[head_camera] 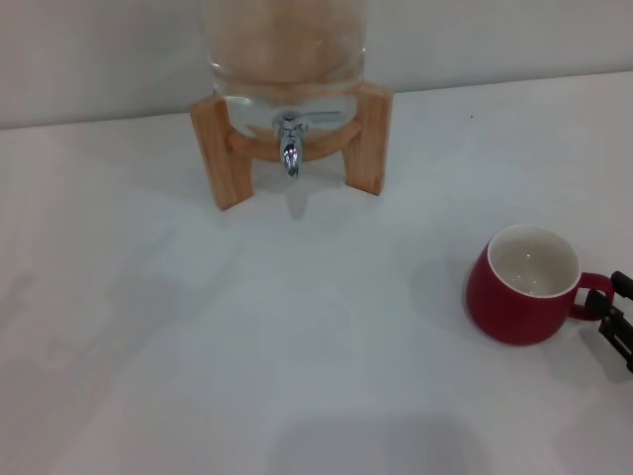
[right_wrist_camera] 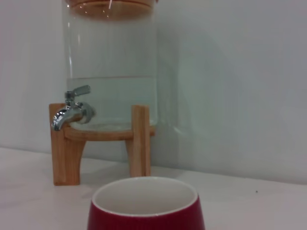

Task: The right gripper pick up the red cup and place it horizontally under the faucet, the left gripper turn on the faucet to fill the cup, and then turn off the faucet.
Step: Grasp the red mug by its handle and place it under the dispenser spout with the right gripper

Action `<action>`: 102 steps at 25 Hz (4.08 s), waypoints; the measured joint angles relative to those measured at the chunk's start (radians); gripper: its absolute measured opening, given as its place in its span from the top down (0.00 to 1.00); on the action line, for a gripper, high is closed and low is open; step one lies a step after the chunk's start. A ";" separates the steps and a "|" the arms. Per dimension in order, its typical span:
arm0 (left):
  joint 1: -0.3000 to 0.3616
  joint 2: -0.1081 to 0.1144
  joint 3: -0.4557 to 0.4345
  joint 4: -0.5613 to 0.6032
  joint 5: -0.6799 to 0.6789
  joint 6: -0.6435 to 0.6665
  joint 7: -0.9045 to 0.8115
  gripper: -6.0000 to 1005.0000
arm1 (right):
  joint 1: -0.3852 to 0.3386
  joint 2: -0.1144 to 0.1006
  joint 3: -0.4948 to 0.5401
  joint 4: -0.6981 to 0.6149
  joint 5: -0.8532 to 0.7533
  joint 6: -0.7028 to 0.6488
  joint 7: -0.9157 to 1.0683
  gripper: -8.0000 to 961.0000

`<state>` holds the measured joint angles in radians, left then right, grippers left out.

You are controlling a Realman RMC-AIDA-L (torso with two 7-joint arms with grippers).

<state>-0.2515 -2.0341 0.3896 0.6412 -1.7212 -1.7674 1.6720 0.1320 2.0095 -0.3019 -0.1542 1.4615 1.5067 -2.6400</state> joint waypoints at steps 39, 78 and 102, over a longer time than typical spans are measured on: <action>0.014 -0.003 0.000 0.000 -0.012 -0.023 0.000 0.13 | 0.025 0.000 -0.003 0.013 0.002 -0.002 -0.010 0.83; 0.019 -0.003 0.001 0.000 -0.006 -0.018 0.000 0.13 | 0.216 0.004 -0.009 0.153 -0.003 -0.003 -0.077 0.83; 0.018 -0.001 0.006 0.000 -0.002 -0.019 0.000 0.13 | 0.369 0.019 -0.019 0.252 0.003 -0.141 -0.129 0.84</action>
<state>-0.2331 -2.0355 0.3958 0.6411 -1.7236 -1.7866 1.6720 0.5006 2.0282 -0.3208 0.0978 1.4647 1.3659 -2.7689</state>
